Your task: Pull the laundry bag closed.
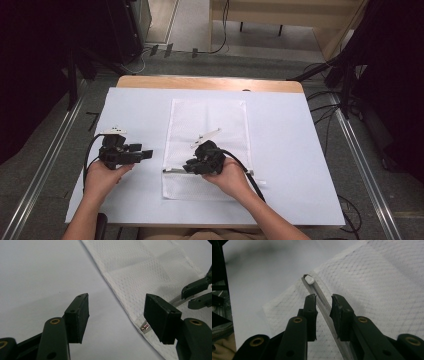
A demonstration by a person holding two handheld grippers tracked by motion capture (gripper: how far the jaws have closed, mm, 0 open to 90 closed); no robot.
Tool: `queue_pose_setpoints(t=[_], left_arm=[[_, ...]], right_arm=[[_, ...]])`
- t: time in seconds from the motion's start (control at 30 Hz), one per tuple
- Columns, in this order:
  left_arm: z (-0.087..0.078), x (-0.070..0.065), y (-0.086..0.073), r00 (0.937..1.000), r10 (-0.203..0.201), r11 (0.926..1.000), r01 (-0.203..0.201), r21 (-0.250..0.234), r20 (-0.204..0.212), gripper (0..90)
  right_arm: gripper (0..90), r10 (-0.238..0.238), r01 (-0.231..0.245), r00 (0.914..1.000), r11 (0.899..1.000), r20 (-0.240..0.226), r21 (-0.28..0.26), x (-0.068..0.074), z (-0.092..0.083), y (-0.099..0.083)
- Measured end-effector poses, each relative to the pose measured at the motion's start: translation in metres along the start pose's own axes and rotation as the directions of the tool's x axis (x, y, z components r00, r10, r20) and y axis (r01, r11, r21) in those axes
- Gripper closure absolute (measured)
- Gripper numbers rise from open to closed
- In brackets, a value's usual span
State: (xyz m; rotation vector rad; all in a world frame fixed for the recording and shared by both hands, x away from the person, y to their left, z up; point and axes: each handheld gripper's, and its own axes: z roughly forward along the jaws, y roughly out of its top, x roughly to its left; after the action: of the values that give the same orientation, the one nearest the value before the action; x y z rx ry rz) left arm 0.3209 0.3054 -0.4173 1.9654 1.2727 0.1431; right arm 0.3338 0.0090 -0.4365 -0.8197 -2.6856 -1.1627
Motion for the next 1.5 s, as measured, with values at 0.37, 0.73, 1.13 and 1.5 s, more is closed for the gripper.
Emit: queue_pose_setpoints(t=[0.37, 0.73, 1.13, 1.5], left_arm=[[-0.001, 0.0, 0.0, 1.0, -0.001, 1.0, 0.001, -0.003, -0.001, 37.6], [-0.003, 0.004, 0.0, 0.9999, -0.012, 0.9998, 0.012, -0.018, -0.003, 37.4], [-0.002, 0.003, 0.0, 1.0, -0.004, 0.9999, 0.004, -0.014, -0.004, 37.4], [-0.002, 0.003, 0.0, 1.0, 0.0, 1.0, 0.0, -0.009, -0.004, 37.3]], right_arm=[[78.6, -0.009, 0.009, 0.9994, 1.0, -0.032, 0.004, 0.009, 0.019, 0.01], [78.6, 0.006, -0.005, 0.9993, 0.999, -0.036, 0.033, 0.013, 0.037, 0.015], [73.5, 0.025, -0.022, 0.9983, 0.998, -0.052, 0.06, 0.009, 0.052, 0.017], [77.3, 0.011, -0.007, 0.9981, 0.998, -0.061, 0.061, 0.015, 0.058, 0.024]])
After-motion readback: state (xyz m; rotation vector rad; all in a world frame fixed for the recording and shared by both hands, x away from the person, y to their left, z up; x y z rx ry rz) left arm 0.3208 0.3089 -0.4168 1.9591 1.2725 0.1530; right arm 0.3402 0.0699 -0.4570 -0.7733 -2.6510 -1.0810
